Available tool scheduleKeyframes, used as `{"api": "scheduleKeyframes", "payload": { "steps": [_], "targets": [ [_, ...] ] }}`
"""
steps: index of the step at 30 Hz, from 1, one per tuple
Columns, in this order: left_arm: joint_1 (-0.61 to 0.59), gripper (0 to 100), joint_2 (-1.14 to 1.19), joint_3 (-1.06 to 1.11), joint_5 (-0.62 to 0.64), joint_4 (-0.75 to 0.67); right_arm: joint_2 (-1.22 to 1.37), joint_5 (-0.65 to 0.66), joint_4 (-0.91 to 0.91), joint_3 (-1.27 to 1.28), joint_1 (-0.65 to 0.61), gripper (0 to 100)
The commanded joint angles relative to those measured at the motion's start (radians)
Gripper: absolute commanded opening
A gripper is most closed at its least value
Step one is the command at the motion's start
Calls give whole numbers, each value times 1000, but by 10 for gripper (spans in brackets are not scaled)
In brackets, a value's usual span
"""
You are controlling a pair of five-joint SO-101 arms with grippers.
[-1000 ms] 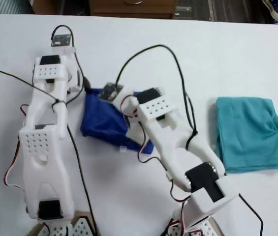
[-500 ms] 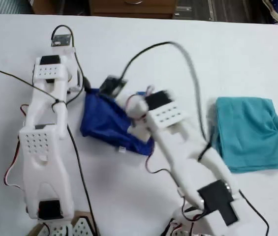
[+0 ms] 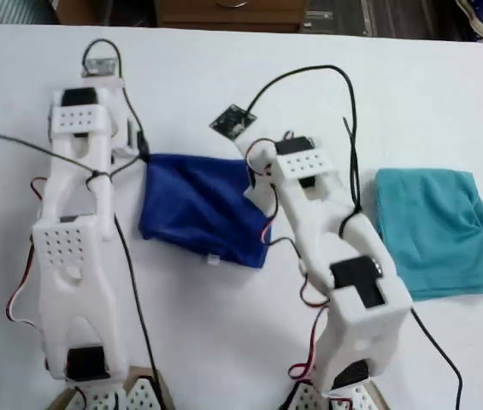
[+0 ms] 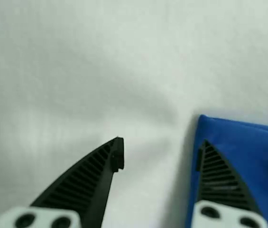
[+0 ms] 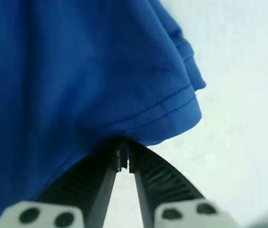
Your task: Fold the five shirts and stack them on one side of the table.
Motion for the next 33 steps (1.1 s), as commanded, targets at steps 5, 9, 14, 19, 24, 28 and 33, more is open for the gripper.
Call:
{"api": "scheduleKeyframes", "payload": {
  "steps": [5, 9, 14, 19, 24, 28, 33],
  "targets": [
    [35, 264, -123, -170, -149, 256, 101, -11, -13, -181, 12, 21],
    [43, 264, -201, -42, -235, 256, 142, -9, -13, -242, 13, 21],
    [81, 264, -333, 248, -307, 255, 194, -8, -13, -301, 33, 21],
    [172, 264, -482, 489, -390, 250, 231, -8, -13, -321, 42, 21],
    [226, 264, -534, 639, -434, 222, 234, -9, -18, -321, 39, 21],
    [221, 264, -532, 711, -434, 196, 226, -8, -19, -325, 39, 21],
    [219, 264, -532, 808, -436, 138, 236, -5, -19, -373, 44, 21]
  ]
}}
